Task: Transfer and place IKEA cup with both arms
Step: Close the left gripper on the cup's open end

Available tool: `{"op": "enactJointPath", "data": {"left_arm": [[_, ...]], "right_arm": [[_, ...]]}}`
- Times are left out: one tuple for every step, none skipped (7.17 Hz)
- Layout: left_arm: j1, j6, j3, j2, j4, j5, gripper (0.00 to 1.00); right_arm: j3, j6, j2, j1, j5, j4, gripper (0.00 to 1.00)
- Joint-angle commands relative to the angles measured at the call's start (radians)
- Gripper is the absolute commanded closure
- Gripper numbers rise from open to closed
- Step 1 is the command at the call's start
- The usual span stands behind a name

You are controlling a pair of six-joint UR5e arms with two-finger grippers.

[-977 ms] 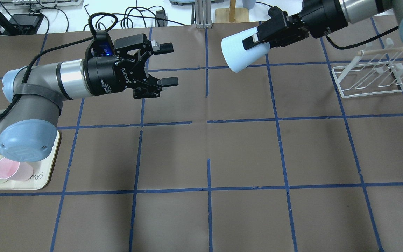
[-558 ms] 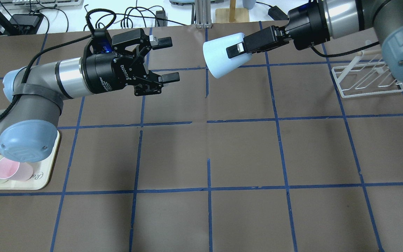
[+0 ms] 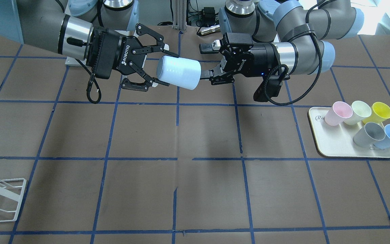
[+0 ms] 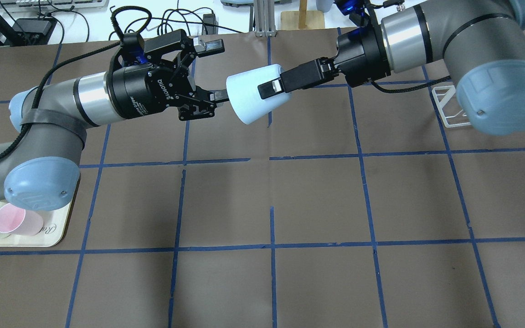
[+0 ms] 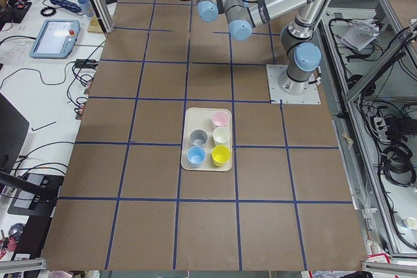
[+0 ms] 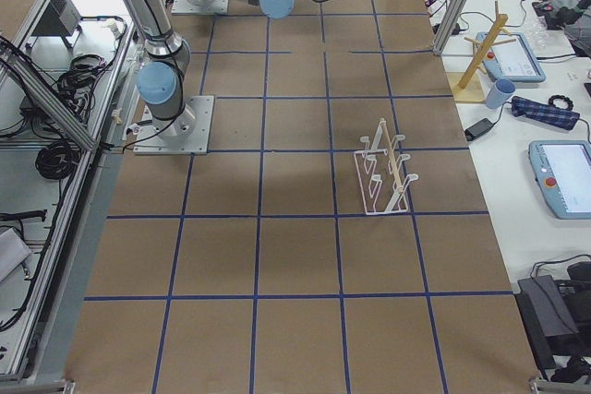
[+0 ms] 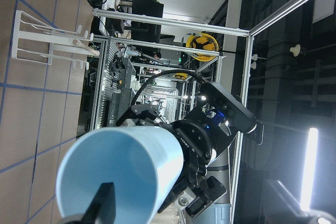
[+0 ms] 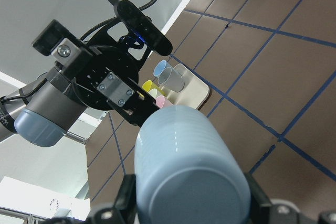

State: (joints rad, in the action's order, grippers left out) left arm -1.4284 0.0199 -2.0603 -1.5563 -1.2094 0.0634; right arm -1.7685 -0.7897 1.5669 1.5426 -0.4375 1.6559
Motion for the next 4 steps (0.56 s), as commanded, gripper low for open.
{"op": "enactJointPath", "data": {"left_arm": [[-0.015,0.008,-0.003,0.001,0.007,0.003,0.00],[-0.018,0.008,-0.006,-0.001,0.005,0.003,0.06],[-0.041,0.024,-0.006,-0.001,0.007,0.004,0.09],[-0.052,0.066,0.000,0.004,0.008,0.004,0.09]], "right_arm": [[-0.002,0.015,0.002,0.007,0.032,0.002,0.61],[-0.002,0.017,0.002,0.007,0.039,0.002,0.53],[-0.002,0.017,0.001,0.007,0.040,0.002,0.40],[-0.003,0.015,0.001,0.008,0.040,0.002,0.00]]}}
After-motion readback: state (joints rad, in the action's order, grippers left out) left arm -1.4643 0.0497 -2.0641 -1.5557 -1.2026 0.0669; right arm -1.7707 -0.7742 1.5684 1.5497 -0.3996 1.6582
